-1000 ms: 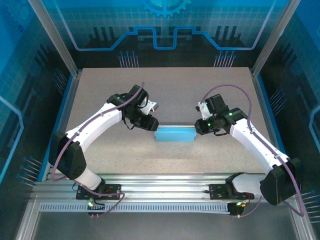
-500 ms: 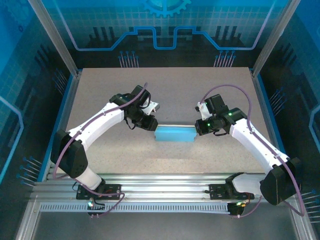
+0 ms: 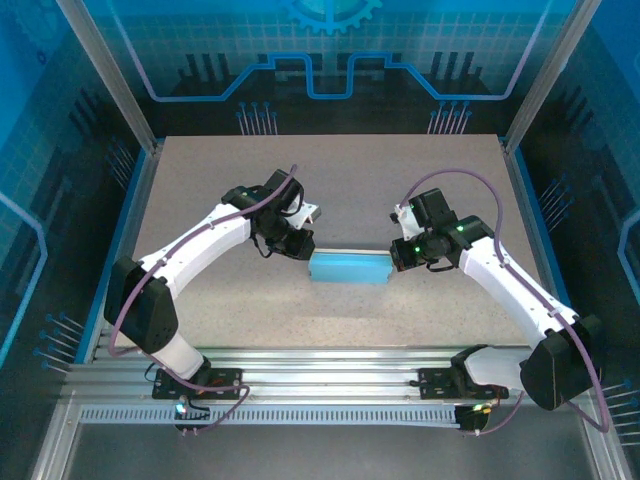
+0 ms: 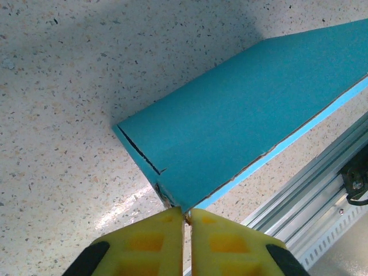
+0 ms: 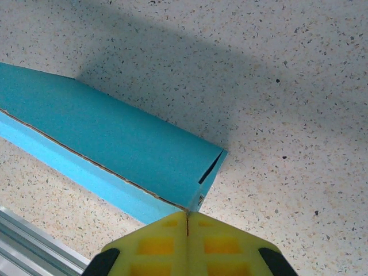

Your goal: Fold the paper box

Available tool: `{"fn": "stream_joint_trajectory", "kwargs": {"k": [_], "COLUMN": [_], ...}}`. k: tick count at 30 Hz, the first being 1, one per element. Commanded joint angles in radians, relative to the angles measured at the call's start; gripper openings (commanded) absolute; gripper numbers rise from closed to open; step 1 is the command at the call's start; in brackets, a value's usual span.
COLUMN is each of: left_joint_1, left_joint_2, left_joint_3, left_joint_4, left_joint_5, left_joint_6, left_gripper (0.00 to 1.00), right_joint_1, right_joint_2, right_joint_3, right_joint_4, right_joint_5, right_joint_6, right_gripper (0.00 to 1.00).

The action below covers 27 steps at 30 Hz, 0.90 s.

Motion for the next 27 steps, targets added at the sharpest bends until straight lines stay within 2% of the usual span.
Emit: {"fn": "stream_joint_trajectory", "kwargs": {"k": [1,27], "left_joint_1": [-0.007,-0.035], "left_joint_2": [0.009,0.011], "left_joint_3": [0.018,-0.015], "left_joint_4": [-0.006,-0.024], "left_joint_5": [0.001,-0.059], "left_joint_6": [-0.007,-0.004], "left_gripper": [0.11,0.09], "right_joint_1": [0.022,0.024], "right_joint_2": [0.001,0.023], "right_joint_3": [0.03,0.071], "right_joint_4": [-0.01,-0.031], "right_joint_5": [-0.023,-0.071], "right_joint_6": [0.005,0.075], "right_gripper": [0.0,0.0]}}
